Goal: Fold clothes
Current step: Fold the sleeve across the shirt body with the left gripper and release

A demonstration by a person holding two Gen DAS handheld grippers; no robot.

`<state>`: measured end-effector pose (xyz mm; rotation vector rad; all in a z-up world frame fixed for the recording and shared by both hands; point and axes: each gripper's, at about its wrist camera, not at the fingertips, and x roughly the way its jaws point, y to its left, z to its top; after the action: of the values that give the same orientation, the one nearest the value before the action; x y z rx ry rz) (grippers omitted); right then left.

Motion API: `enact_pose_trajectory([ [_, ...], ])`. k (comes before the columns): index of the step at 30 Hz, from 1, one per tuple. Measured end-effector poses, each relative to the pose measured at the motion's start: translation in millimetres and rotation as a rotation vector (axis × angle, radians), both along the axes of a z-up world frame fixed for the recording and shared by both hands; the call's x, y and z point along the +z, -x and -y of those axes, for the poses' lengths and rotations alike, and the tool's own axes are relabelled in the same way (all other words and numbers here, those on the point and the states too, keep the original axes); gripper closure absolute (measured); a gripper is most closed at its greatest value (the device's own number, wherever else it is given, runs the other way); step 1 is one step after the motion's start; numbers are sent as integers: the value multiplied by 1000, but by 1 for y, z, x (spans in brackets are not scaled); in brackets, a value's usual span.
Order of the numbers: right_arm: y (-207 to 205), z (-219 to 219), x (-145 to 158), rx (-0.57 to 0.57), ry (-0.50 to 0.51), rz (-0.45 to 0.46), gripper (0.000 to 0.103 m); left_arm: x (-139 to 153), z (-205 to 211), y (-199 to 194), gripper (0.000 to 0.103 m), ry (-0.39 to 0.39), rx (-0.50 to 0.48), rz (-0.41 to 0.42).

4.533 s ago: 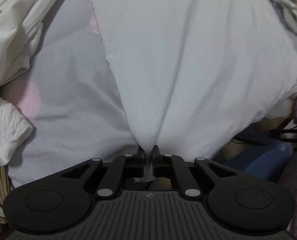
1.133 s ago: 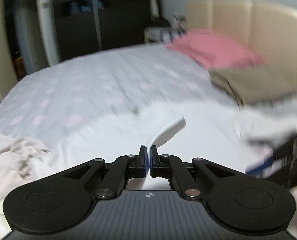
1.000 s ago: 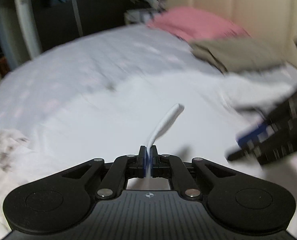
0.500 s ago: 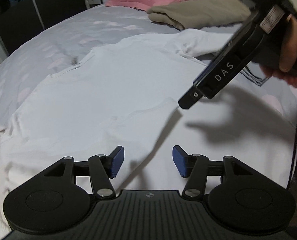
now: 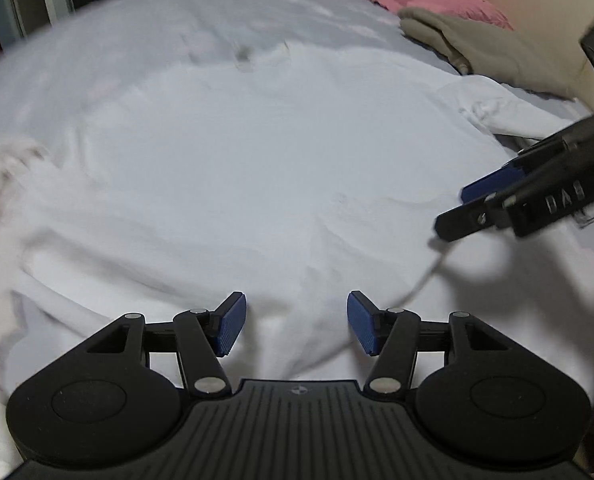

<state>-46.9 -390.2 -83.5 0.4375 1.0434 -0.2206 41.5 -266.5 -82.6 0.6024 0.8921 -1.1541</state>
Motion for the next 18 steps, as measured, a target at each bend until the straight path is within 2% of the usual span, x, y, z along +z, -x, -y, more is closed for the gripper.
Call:
enact_pose_trajectory([
  [1, 3, -5, 0, 14, 8, 1, 40, -2, 1, 1, 53, 0, -14, -17],
  [8, 27, -12, -3, 45, 23, -25, 38, -12, 9, 11, 54, 2, -110, -136],
  [16, 53, 2, -3, -5, 39, -51, 35, -13, -7, 58, 52, -11, -350, -36],
  [18, 57, 2, -3, -8, 41, -55, 35, -13, -13, 71, 52, -16, -414, 39],
])
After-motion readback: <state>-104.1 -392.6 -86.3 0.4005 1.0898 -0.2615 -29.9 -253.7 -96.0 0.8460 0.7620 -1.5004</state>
